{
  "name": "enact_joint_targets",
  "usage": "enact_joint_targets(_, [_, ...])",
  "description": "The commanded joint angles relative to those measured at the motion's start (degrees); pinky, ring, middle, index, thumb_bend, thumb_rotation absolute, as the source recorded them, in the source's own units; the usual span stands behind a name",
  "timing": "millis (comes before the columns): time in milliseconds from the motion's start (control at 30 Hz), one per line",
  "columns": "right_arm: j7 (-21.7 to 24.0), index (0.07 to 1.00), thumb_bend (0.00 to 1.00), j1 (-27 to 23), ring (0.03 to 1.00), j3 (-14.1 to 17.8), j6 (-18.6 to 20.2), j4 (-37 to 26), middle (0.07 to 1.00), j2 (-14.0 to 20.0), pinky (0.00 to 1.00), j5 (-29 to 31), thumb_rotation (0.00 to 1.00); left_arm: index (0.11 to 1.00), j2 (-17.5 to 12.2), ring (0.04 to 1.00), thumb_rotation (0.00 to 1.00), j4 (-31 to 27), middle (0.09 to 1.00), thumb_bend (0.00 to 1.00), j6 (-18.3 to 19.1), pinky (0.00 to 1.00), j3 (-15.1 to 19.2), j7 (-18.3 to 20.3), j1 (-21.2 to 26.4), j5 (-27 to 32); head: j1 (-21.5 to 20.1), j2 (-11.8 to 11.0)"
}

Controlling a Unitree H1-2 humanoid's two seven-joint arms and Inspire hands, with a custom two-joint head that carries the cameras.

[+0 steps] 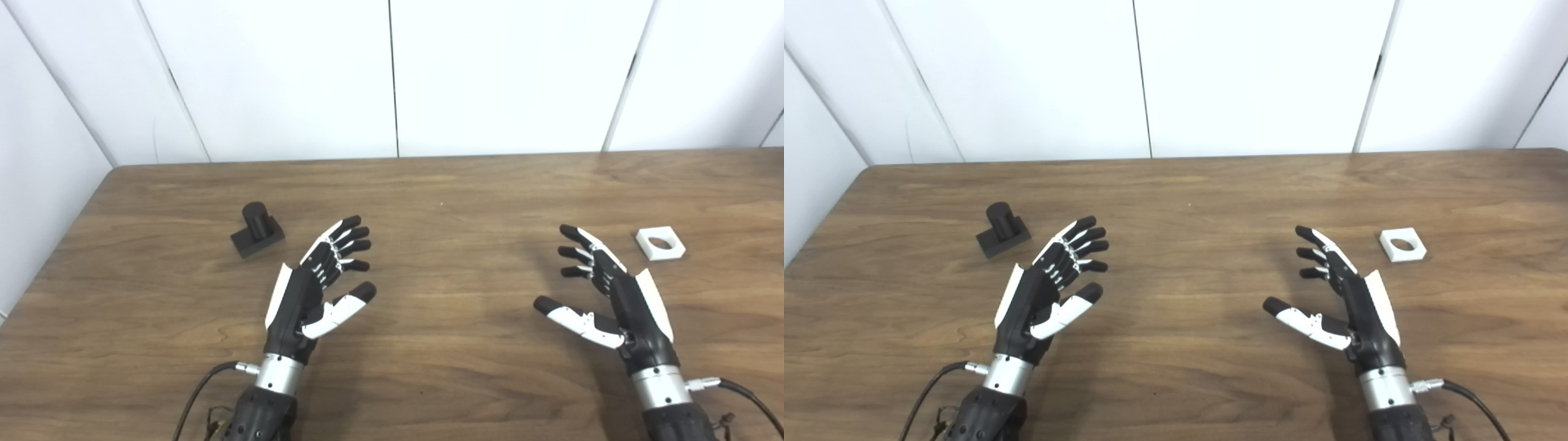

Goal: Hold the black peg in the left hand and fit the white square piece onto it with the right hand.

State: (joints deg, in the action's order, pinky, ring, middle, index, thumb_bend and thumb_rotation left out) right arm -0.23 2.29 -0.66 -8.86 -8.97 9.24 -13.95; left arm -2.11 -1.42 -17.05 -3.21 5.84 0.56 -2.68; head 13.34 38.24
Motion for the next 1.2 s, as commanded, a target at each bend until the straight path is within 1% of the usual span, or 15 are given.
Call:
enact_joint_targets(0, [-0.6,0.860,0.71,-1.2,0.820,0.9,-3.2,-0.5,0.895,0.7,0.71,1.3,0.41,0.849,1.3,0.769,0.41,2.4,0.827,0.73,-0.3,0.65,-0.9,-1.2,-1.1,-1.4,1.5,0.0])
enact_joint_targets(33, [-0.5,0.860,0.70,-1.2,0.821,1.0,-3.3,-0.5,0.896,0.8,0.71,1.5,0.40,0.846,1.5,0.762,0.39,2.5,0.823,0.72,-0.3,0.63,-1.0,-1.5,-1.0,-1.8,1.7,0.0])
enact_joint_targets(100, [-0.1,0.862,0.69,-1.1,0.827,1.4,-2.8,-0.9,0.897,1.2,0.72,2.0,0.39,0.844,2.0,0.759,0.39,2.5,0.821,0.72,-0.1,0.62,-1.4,-2.0,-0.9,-3.0,5.0,-0.4])
enact_joint_targets(233, [0.6,0.869,0.68,-1.0,0.840,2.1,-1.9,-1.2,0.897,2.0,0.76,3.3,0.38,0.845,3.2,0.765,0.37,3.4,0.822,0.72,-0.2,0.61,-1.9,-2.9,-0.4,-4.7,9.8,-1.7])
enact_joint_targets(267, [0.8,0.873,0.66,-1.0,0.843,2.3,-1.4,-1.4,0.899,2.2,0.77,4.0,0.36,0.844,3.5,0.765,0.37,3.6,0.822,0.72,-0.3,0.61,-2.1,-3.1,-0.3,-5.1,10.6,-1.9])
enact_joint_targets(333, [1.3,0.875,0.63,-1.1,0.851,2.3,-0.8,-1.9,0.907,2.5,0.78,4.8,0.30,0.847,3.9,0.770,0.36,3.9,0.825,0.72,-0.2,0.61,-2.3,-3.5,-0.2,-6.3,11.2,-2.1])
enact_joint_targets(433, [1.9,0.881,0.55,-1.0,0.855,2.1,-0.6,-2.6,0.918,2.8,0.76,5.4,0.19,0.850,4.0,0.775,0.34,3.9,0.828,0.72,0.1,0.61,-2.6,-4.0,-0.2,-6.8,11.0,-2.3])
enact_joint_targets(567, [2.3,0.883,0.53,-1.3,0.856,1.8,-1.6,-2.5,0.920,2.7,0.75,5.5,0.13,0.843,3.8,0.782,0.30,3.2,0.832,0.71,0.7,0.61,-2.6,-4.5,-0.3,-6.9,10.9,-2.7])
enact_joint_targets(733, [2.4,0.880,0.54,-1.4,0.856,2.0,-2.5,-1.8,0.916,2.7,0.78,5.7,0.14,0.817,4.0,0.769,0.25,2.4,0.815,0.72,1.3,0.60,-1.9,-6.2,-0.4,-8.0,11.0,-2.8])
enact_joint_targets(800, [2.4,0.880,0.54,-1.4,0.855,1.9,-2.0,-2.2,0.913,2.6,0.77,5.5,0.16,0.798,3.9,0.742,0.22,1.9,0.797,0.71,1.8,0.55,-1.7,-7.0,-0.3,-8.8,11.5,-3.0])
enact_joint_targets(867, [2.4,0.879,0.54,-1.4,0.850,1.9,-1.6,-2.7,0.912,2.7,0.76,4.9,0.17,0.785,3.5,0.730,0.21,0.7,0.787,0.71,2.8,0.54,-1.5,-7.7,-0.2,-9.9,11.4,-2.9])
enact_joint_targets(933, [2.6,0.878,0.53,-1.3,0.842,1.9,-1.4,-3.0,0.911,2.8,0.73,5.0,0.17,0.766,3.0,0.721,0.25,-0.4,0.776,0.70,3.8,0.55,-1.5,-8.2,-0.1,-12.1,11.5,-3.0])
enact_joint_targets(1033, [2.4,0.876,0.53,-1.3,0.837,2.1,-0.7,-3.5,0.909,2.7,0.71,4.7,0.15,0.751,1.9,0.736,0.26,-2.5,0.769,0.71,5.8,0.62,-2.0,-9.2,0.1,-16.9,11.5,-3.0])
enact_joint_targets(1100, [2.1,0.863,0.57,-1.2,0.824,2.3,0.5,-4.1,0.897,2.5,0.69,4.0,0.19,0.747,1.1,0.741,0.26,-4.2,0.769,0.71,7.4,0.64,-2.1,-9.3,0.2,-19.3,11.6,-2.8])
enact_joint_targets(1167, [2.1,0.855,0.60,-1.2,0.823,2.4,1.4,-4.6,0.894,2.4,0.68,4.0,0.20,0.743,0.2,0.751,0.24,-6.3,0.780,0.72,9.2,0.67,-1.9,-8.7,0.3,-21.1,11.6,-2.7])
